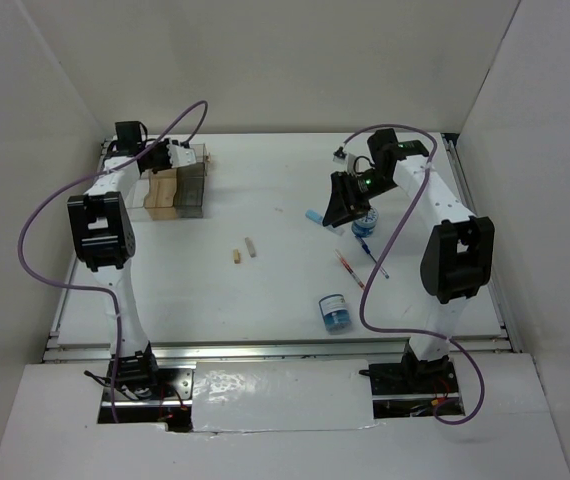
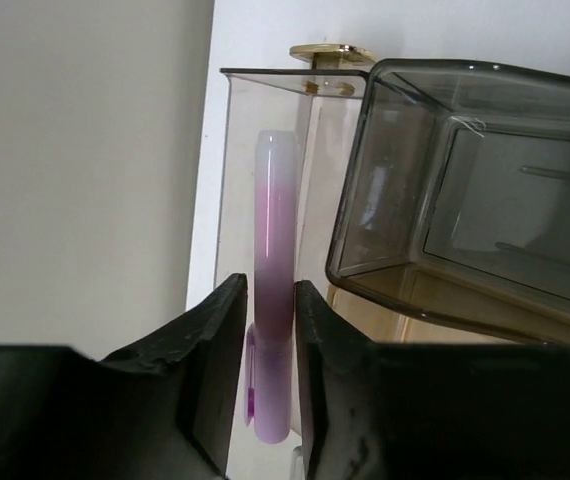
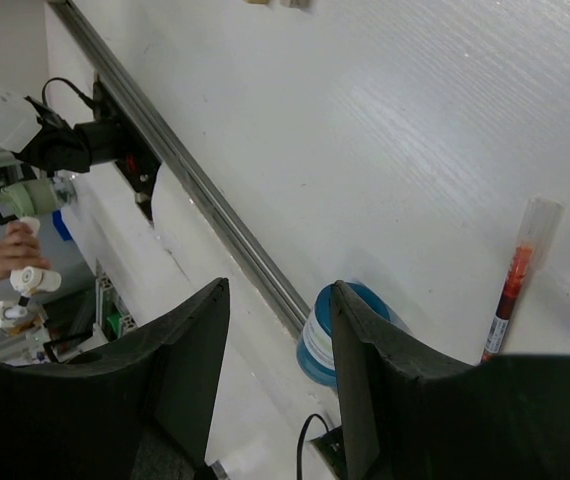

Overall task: Sort the stationery into containers
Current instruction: Place the pen in the storage box, then pick up the pen from the center of the board.

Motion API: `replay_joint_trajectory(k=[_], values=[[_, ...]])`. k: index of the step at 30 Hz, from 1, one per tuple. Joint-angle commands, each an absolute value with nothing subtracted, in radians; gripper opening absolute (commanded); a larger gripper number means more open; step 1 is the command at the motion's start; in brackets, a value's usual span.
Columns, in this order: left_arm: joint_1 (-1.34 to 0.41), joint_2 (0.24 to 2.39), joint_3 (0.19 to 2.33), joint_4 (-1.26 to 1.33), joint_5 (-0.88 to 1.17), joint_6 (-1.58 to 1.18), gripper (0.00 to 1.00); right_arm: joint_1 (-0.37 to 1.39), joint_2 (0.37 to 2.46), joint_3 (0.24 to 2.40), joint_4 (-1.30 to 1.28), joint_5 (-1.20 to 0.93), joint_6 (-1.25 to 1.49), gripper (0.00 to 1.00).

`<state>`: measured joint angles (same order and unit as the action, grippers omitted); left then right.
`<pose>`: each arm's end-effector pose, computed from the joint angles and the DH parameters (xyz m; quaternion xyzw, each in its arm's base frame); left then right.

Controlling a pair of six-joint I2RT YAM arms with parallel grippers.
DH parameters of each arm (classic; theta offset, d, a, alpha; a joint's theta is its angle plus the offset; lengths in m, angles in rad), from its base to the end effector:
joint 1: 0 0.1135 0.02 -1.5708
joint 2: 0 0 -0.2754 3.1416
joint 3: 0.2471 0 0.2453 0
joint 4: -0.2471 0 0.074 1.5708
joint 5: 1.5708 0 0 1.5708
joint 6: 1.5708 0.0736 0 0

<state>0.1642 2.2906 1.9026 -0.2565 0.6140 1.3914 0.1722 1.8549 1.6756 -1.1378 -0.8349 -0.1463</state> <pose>0.5512 0.0483 0.2055 0.6015 0.6195 0.1062 0.4931 0.3580 0.1176 0.2750 -0.1944 0.8872 0.4036 0.1104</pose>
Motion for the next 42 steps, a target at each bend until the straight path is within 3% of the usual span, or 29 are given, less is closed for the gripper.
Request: replay_joint_trajectory(k=[1,5,9,16,23,27,30,34,38,42], values=[[0.156,2.313,1.940,-0.222,0.630,1.417,0.39,0.181,1.861,1.713,-1.131,-0.854,-0.152,0.51],[0.152,2.307,1.942,-0.226,0.632,1.413,0.57,0.183,1.862,1.721,-1.134,-0.854,-0.150,0.51],[0.155,2.290,1.947,-0.219,0.643,1.404,0.58,0.186,1.859,1.724,-1.134,-0.856,-0.150,0.51],[0.160,2.157,1.933,-0.098,0.695,1.235,0.50,0.181,1.830,1.727,-1.112,-0.781,-0.132,0.50],[0.149,1.823,1.878,-0.122,0.597,0.833,0.53,0.176,1.724,1.599,-1.098,-0.517,-0.179,0.46],[0.176,1.614,1.705,-0.224,0.568,0.675,0.56,0.204,1.611,1.404,-0.982,-0.361,-0.146,0.47],[0.224,1.456,1.549,-0.293,0.622,0.556,0.59,0.257,1.566,1.373,-0.885,-0.270,-0.135,0.49],[0.258,1.280,1.415,-0.414,0.727,0.454,0.65,0.323,1.678,1.511,-0.867,-0.193,-0.176,0.49],[0.268,1.174,1.329,-0.543,0.863,0.413,0.85,0.337,1.883,1.791,-0.913,-0.158,-0.247,0.49],[0.265,1.065,1.258,-0.514,0.903,0.339,0.86,0.331,2.110,1.968,-0.977,-0.141,-0.316,0.50]])
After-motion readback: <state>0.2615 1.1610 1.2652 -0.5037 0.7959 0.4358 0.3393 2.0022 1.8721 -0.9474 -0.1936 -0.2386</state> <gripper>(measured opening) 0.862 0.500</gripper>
